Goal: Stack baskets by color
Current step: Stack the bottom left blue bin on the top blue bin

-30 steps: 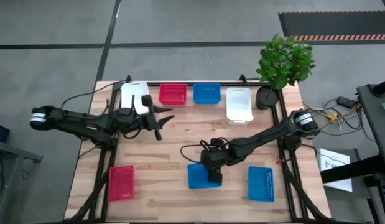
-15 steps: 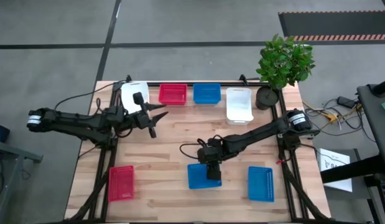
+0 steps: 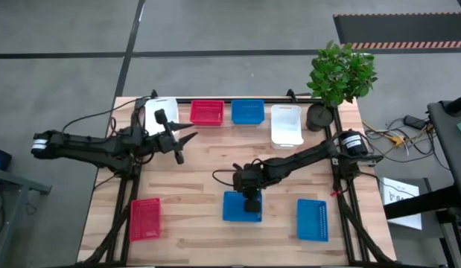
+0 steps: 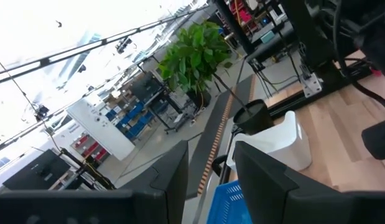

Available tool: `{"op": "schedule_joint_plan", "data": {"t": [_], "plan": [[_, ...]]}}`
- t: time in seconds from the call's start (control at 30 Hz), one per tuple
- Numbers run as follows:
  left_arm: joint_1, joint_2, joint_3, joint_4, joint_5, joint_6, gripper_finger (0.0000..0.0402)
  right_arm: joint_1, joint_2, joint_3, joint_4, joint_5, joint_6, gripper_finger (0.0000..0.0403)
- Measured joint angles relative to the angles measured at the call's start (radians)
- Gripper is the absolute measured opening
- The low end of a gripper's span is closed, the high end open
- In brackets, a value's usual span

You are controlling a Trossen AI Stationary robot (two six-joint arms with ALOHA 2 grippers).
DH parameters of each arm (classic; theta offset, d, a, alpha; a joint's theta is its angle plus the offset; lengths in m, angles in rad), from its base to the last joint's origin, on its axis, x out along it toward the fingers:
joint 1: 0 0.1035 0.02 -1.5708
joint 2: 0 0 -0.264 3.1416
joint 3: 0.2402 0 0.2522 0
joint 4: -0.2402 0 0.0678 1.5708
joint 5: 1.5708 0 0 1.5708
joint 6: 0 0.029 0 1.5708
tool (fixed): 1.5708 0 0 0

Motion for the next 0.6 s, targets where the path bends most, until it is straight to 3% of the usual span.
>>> {"op": "schedule_joint_plan", "data": {"t": [0.27, 0.4, 0.47, 0.6], "plan": [[0.0, -0.08, -0.044, 0.007, 0.0, 0.032, 0.0116, -0.087, -0.054, 0.068, -0.111, -0.131, -0.048, 0.0009], [0.0, -0.107, -0.053, 0.003, 0.0, 0.032, 0.0116, -0.138, -0.072, 0.118, -0.166, -0.138, -0.11, 0.0009], [0.0, -0.114, -0.053, 0.003, -0.001, 0.032, 0.0116, -0.164, -0.079, 0.146, -0.183, -0.119, -0.146, 0.0009], [0.0, -0.117, -0.054, -0.003, -0.005, 0.032, 0.0116, -0.216, -0.079, 0.209, -0.225, 0.026, -0.222, 0.0009]]}}
